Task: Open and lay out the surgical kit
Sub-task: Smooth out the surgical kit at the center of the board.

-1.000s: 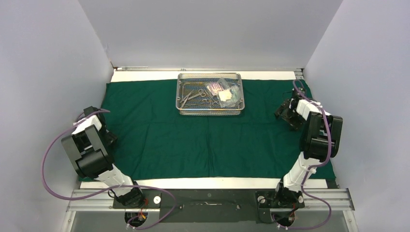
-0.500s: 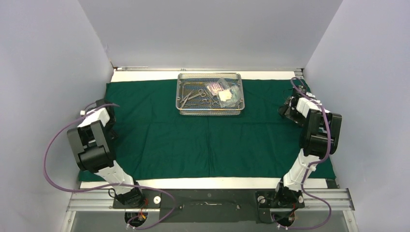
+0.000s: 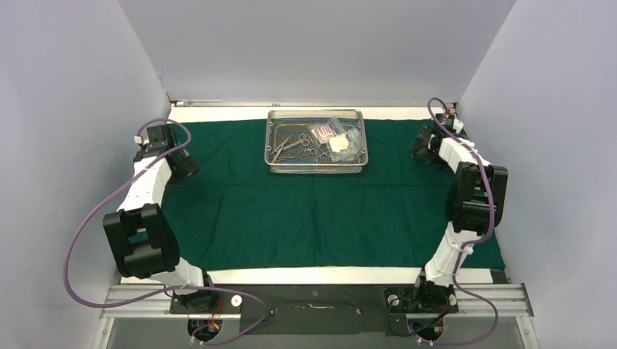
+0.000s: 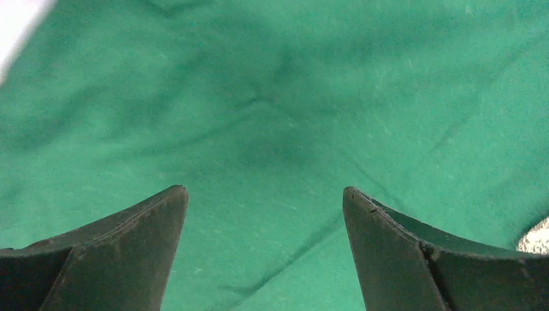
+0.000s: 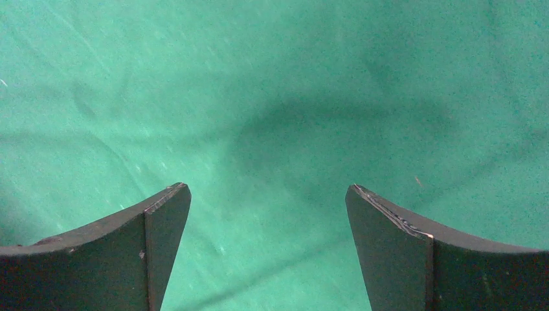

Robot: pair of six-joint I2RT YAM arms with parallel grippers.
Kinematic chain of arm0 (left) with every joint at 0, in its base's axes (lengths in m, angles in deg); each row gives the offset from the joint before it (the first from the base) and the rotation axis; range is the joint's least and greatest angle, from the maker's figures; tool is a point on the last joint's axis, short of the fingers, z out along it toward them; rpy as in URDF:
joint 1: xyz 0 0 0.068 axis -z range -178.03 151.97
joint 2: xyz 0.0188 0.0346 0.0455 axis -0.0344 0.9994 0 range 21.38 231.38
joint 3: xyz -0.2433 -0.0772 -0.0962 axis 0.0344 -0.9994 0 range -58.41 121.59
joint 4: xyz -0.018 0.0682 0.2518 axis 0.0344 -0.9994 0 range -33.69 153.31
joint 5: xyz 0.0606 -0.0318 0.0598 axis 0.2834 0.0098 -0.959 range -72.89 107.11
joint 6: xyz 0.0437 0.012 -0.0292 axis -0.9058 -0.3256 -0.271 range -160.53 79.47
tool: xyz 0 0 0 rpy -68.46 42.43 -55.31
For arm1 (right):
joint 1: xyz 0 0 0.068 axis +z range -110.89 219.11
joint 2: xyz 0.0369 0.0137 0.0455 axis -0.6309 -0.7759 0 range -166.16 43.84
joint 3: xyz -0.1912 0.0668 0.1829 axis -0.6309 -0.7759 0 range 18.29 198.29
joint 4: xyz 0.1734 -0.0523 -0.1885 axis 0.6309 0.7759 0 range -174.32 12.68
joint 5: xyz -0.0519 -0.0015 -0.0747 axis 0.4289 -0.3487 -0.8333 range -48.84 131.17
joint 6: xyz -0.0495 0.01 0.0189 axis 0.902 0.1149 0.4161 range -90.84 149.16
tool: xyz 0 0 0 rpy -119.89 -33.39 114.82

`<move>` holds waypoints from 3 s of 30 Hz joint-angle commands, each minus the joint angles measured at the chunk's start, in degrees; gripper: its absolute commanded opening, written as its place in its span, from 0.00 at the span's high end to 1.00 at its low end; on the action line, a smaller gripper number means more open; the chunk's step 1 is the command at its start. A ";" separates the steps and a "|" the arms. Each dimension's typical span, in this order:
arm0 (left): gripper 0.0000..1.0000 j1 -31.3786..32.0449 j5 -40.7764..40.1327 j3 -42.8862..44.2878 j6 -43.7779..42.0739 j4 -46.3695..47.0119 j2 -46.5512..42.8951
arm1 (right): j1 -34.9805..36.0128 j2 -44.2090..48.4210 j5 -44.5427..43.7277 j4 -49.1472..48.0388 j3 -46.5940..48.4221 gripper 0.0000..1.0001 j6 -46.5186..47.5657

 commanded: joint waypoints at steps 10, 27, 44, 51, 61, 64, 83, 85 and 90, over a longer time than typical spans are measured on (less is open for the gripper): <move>0.14 0.27 15.78 -9.10 1.32 10.25 5.37 | -0.06 -16.02 12.18 -12.29 16.95 0.23 -4.88; 0.15 -0.39 3.85 -9.00 1.35 5.07 11.36 | -5.01 -19.95 6.97 -10.87 14.04 0.24 -3.34; 0.14 -2.87 15.06 3.94 -5.07 3.15 5.65 | -2.73 -13.93 2.52 -3.64 26.36 0.22 2.81; 0.14 -1.02 19.75 2.03 -2.97 4.98 2.56 | -1.02 -4.23 6.76 8.58 12.41 0.20 -7.34; 0.14 -1.26 10.72 -5.12 -2.95 4.43 2.22 | -2.75 13.05 8.38 17.22 -10.27 0.21 -9.22; 0.14 -1.79 9.37 -8.22 -2.96 5.39 1.26 | -3.68 15.21 6.08 19.51 -13.72 0.21 -9.52; 0.15 -7.73 -0.42 -18.07 4.50 11.79 3.04 | -12.20 17.71 1.50 9.98 -27.18 0.20 -11.11; 0.15 -7.86 -1.62 -18.80 5.66 11.96 2.92 | -14.26 17.61 -0.48 10.62 -28.20 0.20 -11.08; 0.15 -7.96 -3.96 -19.11 6.48 11.00 3.69 | -18.44 16.08 -5.08 12.48 -28.24 0.20 -10.13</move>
